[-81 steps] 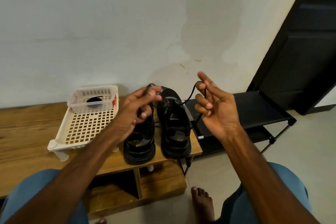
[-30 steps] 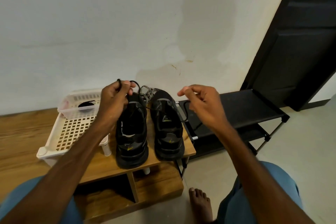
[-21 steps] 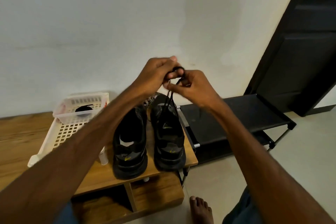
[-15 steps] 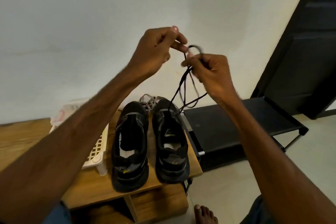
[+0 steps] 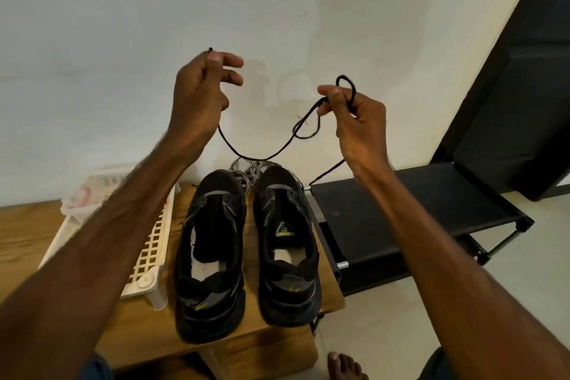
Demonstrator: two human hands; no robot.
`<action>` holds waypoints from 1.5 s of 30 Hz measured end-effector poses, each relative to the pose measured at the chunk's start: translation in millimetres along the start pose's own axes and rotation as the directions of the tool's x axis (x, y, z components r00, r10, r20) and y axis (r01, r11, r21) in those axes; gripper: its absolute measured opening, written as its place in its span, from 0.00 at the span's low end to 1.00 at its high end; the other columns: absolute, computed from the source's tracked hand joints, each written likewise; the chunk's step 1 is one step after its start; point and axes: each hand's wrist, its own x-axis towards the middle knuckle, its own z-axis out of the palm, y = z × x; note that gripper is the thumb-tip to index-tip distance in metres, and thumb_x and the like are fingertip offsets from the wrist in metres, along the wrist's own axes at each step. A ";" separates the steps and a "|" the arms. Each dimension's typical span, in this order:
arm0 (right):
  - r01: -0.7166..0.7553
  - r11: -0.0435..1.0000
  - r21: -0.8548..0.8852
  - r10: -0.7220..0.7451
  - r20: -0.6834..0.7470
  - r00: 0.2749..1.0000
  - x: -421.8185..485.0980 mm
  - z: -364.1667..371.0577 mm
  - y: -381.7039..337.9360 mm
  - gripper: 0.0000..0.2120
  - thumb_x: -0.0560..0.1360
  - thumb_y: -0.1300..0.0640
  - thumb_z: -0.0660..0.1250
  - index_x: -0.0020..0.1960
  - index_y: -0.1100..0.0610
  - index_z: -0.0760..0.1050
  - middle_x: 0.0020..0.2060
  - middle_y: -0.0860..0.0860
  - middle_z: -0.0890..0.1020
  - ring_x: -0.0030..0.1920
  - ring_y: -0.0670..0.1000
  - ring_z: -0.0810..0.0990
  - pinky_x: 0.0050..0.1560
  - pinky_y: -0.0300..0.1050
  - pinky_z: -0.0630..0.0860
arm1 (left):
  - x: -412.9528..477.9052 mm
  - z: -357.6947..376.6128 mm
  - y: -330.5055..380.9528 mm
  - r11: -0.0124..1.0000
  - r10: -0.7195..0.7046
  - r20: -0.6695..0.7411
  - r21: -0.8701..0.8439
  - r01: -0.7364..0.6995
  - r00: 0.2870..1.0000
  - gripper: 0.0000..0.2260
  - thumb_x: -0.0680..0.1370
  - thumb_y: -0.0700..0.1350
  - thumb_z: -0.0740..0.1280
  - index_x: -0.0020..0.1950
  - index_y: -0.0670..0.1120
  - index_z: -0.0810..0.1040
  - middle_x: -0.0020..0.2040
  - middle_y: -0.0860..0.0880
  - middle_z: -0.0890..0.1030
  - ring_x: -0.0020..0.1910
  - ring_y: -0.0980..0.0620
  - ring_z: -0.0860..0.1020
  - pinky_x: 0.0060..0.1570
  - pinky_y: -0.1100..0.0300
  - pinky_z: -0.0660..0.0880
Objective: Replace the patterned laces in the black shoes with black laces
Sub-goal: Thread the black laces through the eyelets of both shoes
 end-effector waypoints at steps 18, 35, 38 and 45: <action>0.149 0.902 -0.406 0.117 0.562 0.819 -18.6 6.2 9.1 0.20 0.77 0.50 0.74 0.68 0.45 0.78 0.66 0.42 0.79 0.67 0.42 0.76 0.65 0.49 0.77 | -39.5 19.0 -22.5 0.947 -0.205 0.662 0.320 -0.025 0.721 0.20 0.86 0.47 0.58 0.41 0.43 0.83 0.26 0.56 0.74 0.28 0.59 0.72 0.40 0.60 0.71; -0.053 0.874 -0.484 0.221 0.297 0.929 -13.1 -6.9 31.1 0.08 0.79 0.54 0.71 0.44 0.52 0.87 0.36 0.42 0.86 0.45 0.34 0.81 0.38 0.19 0.68 | -26.2 -6.5 -59.4 0.963 -0.112 0.374 0.270 0.007 0.920 0.06 0.80 0.40 0.71 0.54 0.42 0.86 0.42 0.50 0.88 0.38 0.51 0.86 0.36 0.63 0.82; -0.023 0.841 -0.540 0.276 0.392 0.877 -14.7 -6.0 28.7 0.07 0.76 0.52 0.75 0.53 0.50 0.87 0.49 0.43 0.87 0.49 0.40 0.83 0.52 0.28 0.75 | -30.2 -2.8 -59.2 0.966 -0.106 0.310 0.258 0.023 0.945 0.04 0.76 0.44 0.76 0.48 0.44 0.88 0.37 0.52 0.87 0.34 0.52 0.86 0.36 0.62 0.82; 0.057 0.925 -0.376 0.161 0.525 0.836 -23.2 16.4 21.2 0.11 0.74 0.53 0.77 0.57 0.49 0.86 0.49 0.41 0.87 0.51 0.34 0.83 0.52 0.33 0.78 | -45.6 20.6 -52.0 0.957 -0.083 0.492 0.282 -0.069 0.866 0.11 0.78 0.53 0.72 0.42 0.48 0.88 0.32 0.57 0.84 0.28 0.57 0.80 0.34 0.72 0.73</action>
